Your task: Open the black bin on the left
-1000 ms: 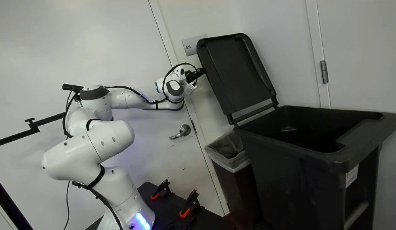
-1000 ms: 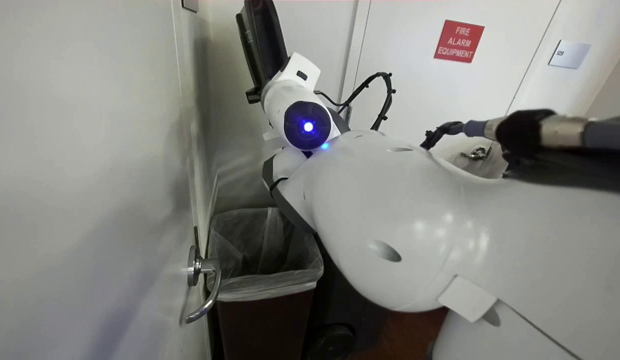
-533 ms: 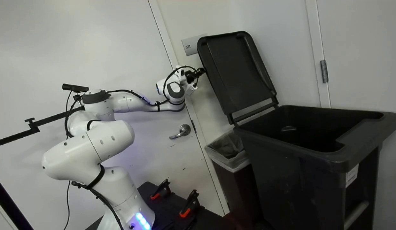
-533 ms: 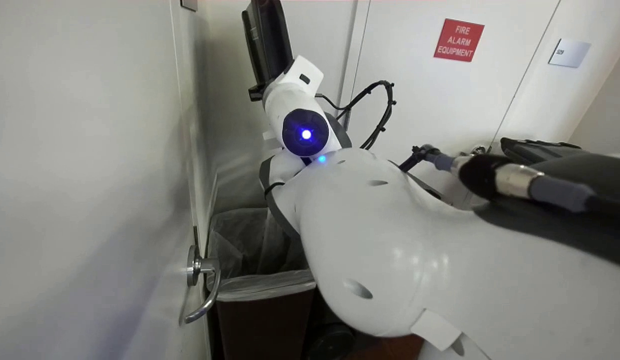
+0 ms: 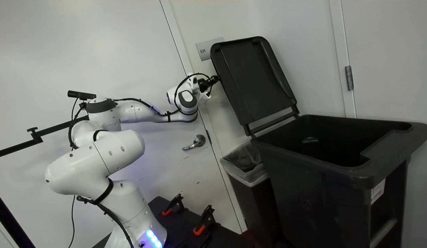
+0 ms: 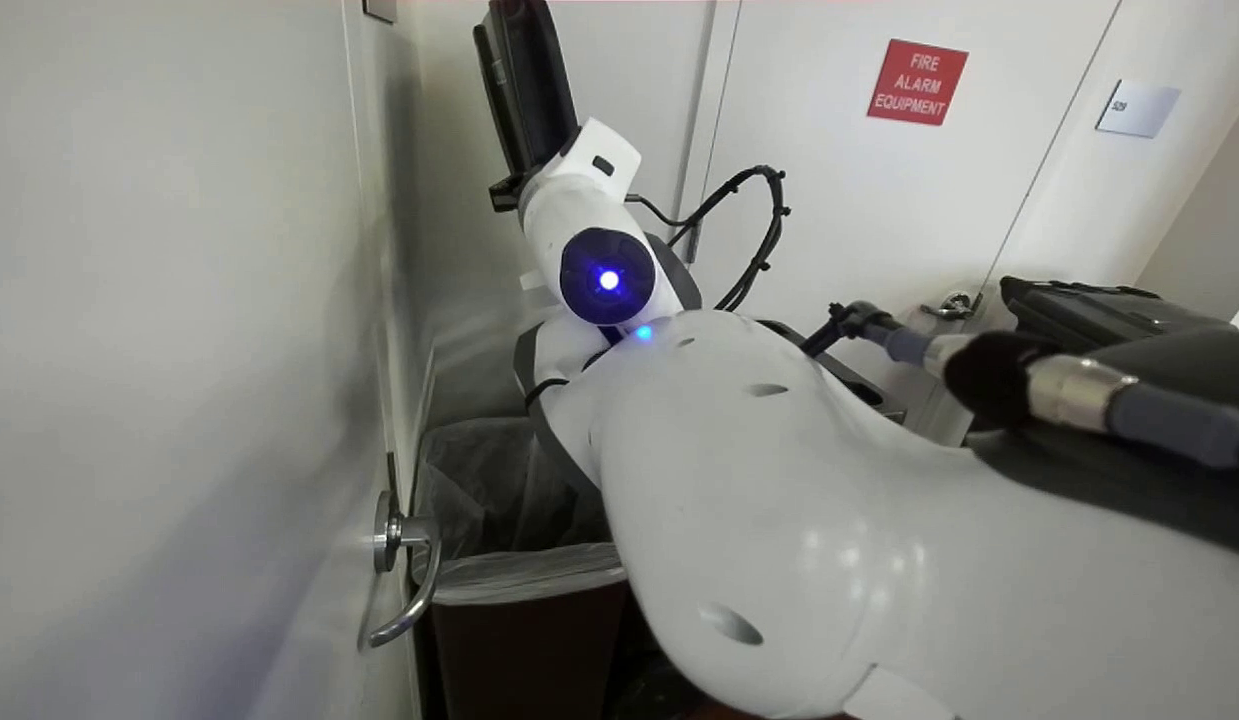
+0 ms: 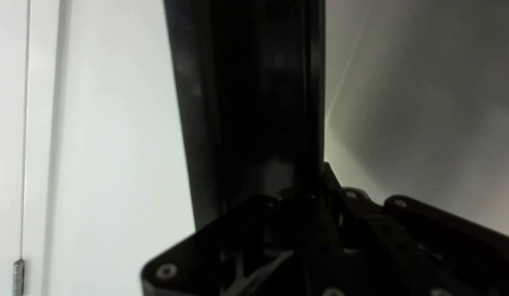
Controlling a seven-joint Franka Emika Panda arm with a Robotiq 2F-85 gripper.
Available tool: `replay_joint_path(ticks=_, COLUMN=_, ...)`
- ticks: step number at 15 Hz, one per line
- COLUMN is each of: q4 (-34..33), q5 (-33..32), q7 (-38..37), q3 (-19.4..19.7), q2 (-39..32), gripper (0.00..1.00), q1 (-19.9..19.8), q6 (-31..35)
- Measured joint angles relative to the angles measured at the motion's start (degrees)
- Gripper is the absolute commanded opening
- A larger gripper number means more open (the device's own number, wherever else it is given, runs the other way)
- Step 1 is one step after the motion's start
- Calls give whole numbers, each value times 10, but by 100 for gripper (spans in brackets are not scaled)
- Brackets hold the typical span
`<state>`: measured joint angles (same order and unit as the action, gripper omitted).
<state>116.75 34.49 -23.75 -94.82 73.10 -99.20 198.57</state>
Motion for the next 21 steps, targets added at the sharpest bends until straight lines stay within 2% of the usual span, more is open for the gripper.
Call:
replay_joint_path(ticks=8, q4=15, q5=-76, q7=26, q3=-21, q2=5, gripper=1, q1=63, q6=-10)
replay_joint_path(ticks=9, q4=20, q5=-79, q7=29, q3=-20, q2=5, gripper=9, q1=68, q6=-10)
replay_joint_path(ticks=10, q4=22, q5=-83, q7=29, q3=-19, q2=5, gripper=32, q1=70, q6=-10)
replay_joint_path(ticks=12, q4=23, q5=-89, q7=29, q3=-21, q2=4, gripper=36, q1=74, q6=-10)
replay_joint_path(ticks=13, q4=23, q5=-92, q7=29, q3=-22, q2=4, gripper=41, q1=78, q6=-13)
replay_joint_path(ticks=16, q4=25, q5=-93, q7=29, q3=-18, q2=5, gripper=66, q1=102, q6=-39)
replay_joint_path(ticks=21, q4=22, q5=-112, q7=30, q3=10, q2=5, gripper=99, q1=154, q6=-121)
